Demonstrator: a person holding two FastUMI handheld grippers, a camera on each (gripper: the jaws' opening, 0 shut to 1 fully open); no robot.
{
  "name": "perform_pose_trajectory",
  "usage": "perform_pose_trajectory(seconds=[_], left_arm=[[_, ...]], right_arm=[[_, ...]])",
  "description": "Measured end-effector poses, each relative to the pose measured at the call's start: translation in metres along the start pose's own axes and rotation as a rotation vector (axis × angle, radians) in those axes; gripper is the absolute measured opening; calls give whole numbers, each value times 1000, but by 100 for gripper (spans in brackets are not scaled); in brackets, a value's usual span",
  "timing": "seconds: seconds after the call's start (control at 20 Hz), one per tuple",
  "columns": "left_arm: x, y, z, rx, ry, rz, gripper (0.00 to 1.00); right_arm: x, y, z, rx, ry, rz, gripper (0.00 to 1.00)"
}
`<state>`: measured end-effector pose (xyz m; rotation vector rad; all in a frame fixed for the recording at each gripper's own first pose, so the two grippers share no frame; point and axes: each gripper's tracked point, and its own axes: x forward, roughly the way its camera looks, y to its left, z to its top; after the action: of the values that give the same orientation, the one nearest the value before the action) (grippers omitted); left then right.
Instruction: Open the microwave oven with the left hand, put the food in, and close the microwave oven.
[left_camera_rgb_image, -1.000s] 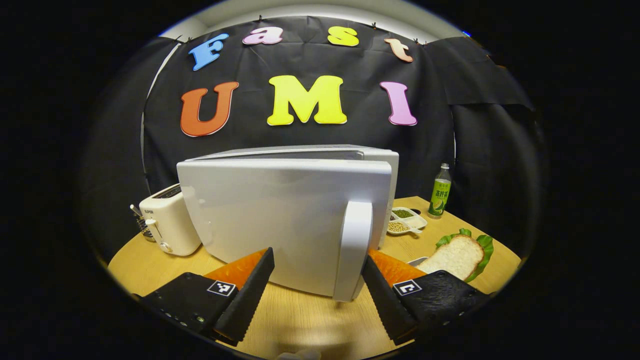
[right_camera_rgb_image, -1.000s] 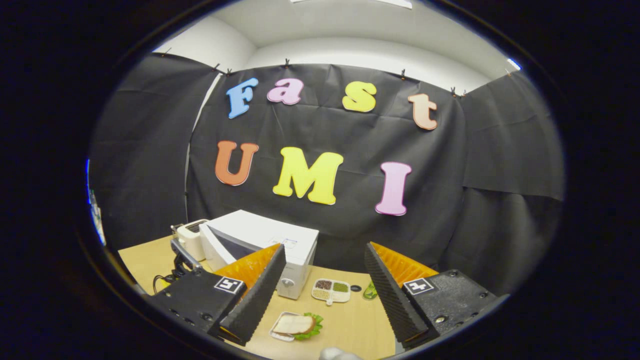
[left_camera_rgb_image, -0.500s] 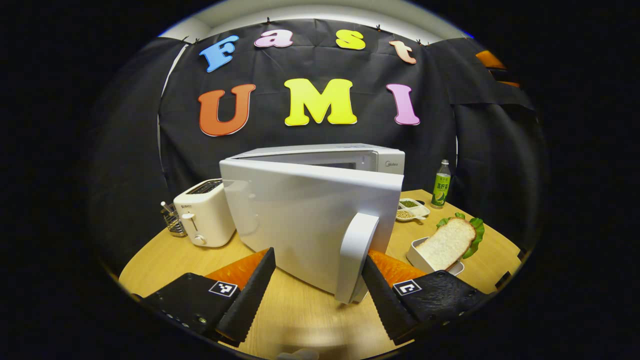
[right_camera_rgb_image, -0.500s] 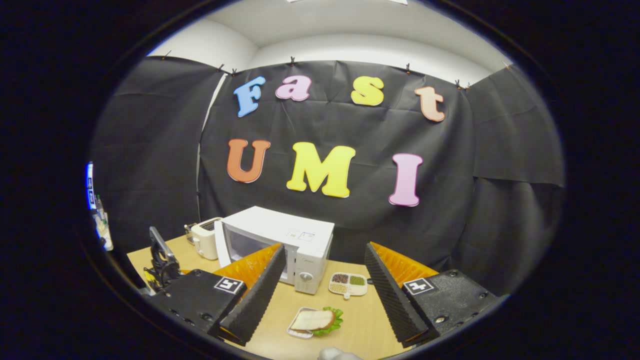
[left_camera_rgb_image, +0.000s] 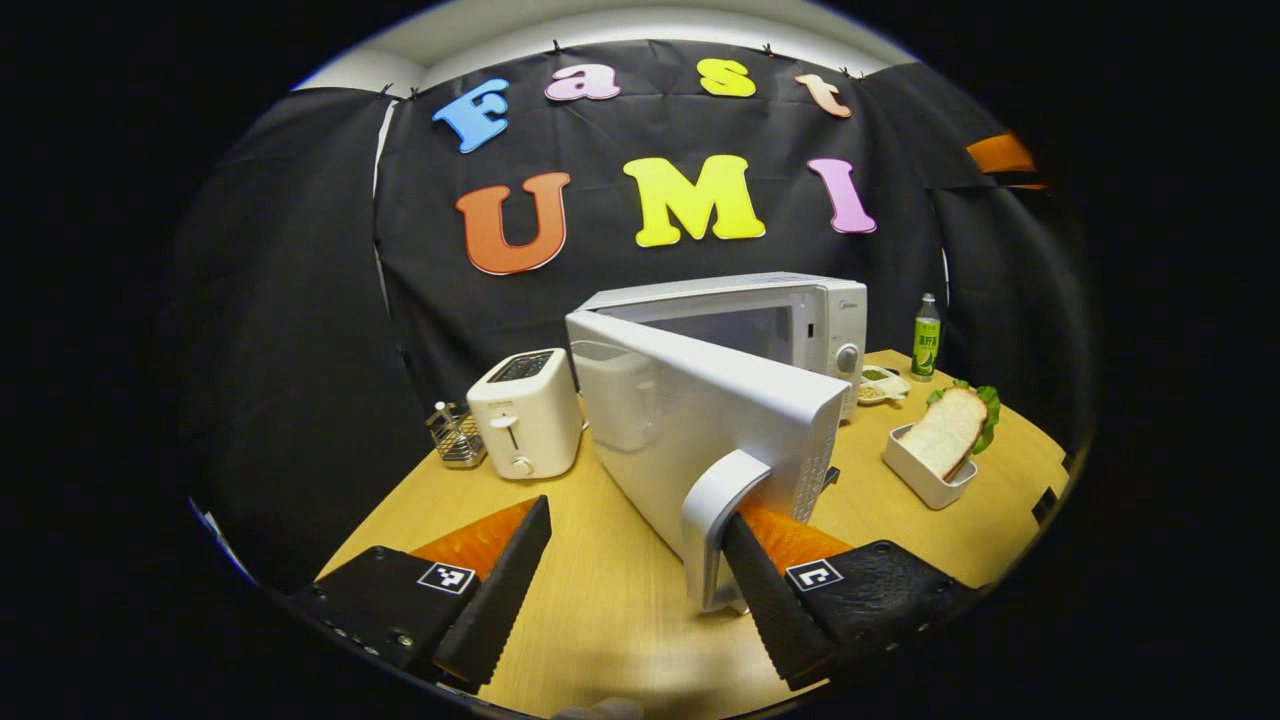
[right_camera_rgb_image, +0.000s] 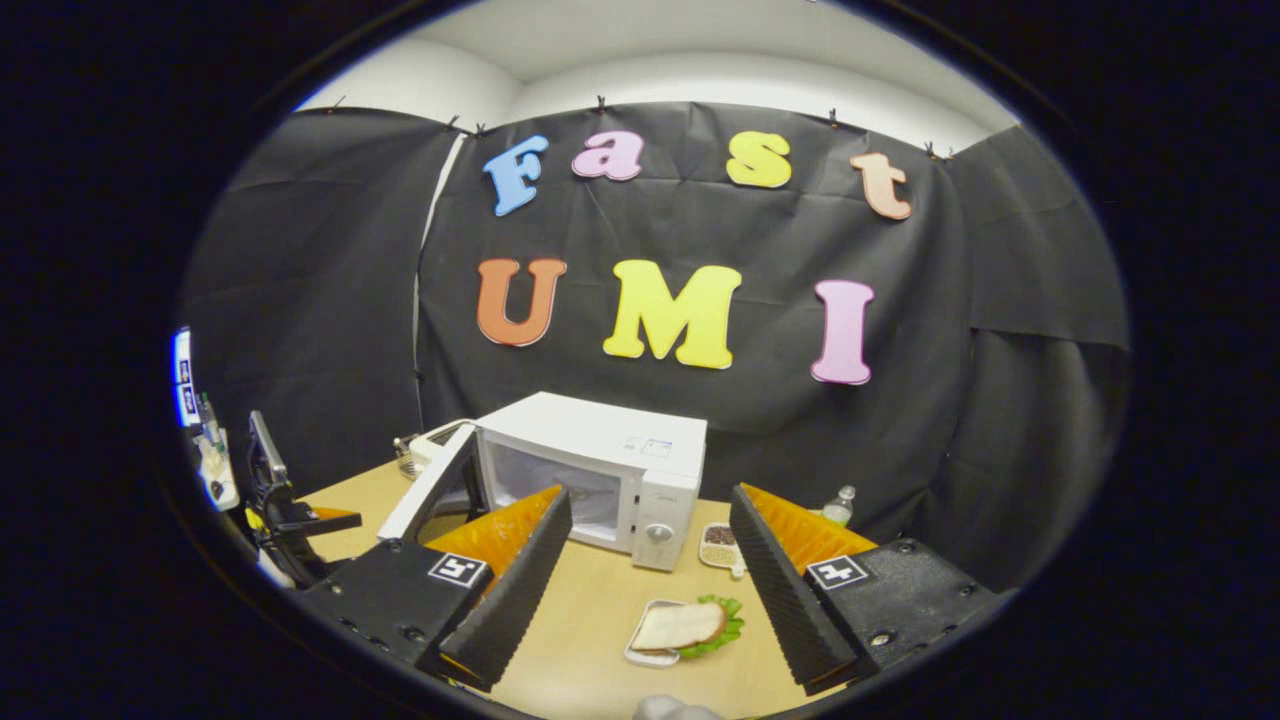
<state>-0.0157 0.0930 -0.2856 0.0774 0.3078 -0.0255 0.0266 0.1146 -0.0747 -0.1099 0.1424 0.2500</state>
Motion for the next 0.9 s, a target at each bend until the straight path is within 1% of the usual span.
perform_pose_trajectory(seconds=[0.15, 0.25, 0.5, 0.65, 0.7, 0.75, 0.8, 0.85, 0.9], left_arm=[[-8, 31, -10, -21, 19, 20, 97], [-13, 45, -14, -38, 30, 19, 97], [-18, 62, -20, -73, 48, 2, 97], [-28, 74, -22, -38, 45, 33, 97], [-33, 80, -23, -35, 50, 50, 97], [-34, 86, -24, -39, 57, 66, 97], [-39, 91, -23, -39, 61, 84, 97], [-45, 92, -20, -36, 60, 101, 97], [-49, 92, -16, -32, 57, 113, 97]], right_arm=[[6, 13, -9, -1, 19, 7, 100], [10, 18, -15, 3, 32, 12, 100], [23, 14, -34, 41, 80, 19, 100], [31, 4, -45, 37, 97, 16, 100], [34, -2, -49, 42, 104, 15, 96], [37, -7, -55, 49, 114, 16, 97], [41, -14, -61, 54, 126, 16, 100], [45, -21, -70, 53, 144, 19, 100], [48, -29, -80, 54, 166, 24, 96]])
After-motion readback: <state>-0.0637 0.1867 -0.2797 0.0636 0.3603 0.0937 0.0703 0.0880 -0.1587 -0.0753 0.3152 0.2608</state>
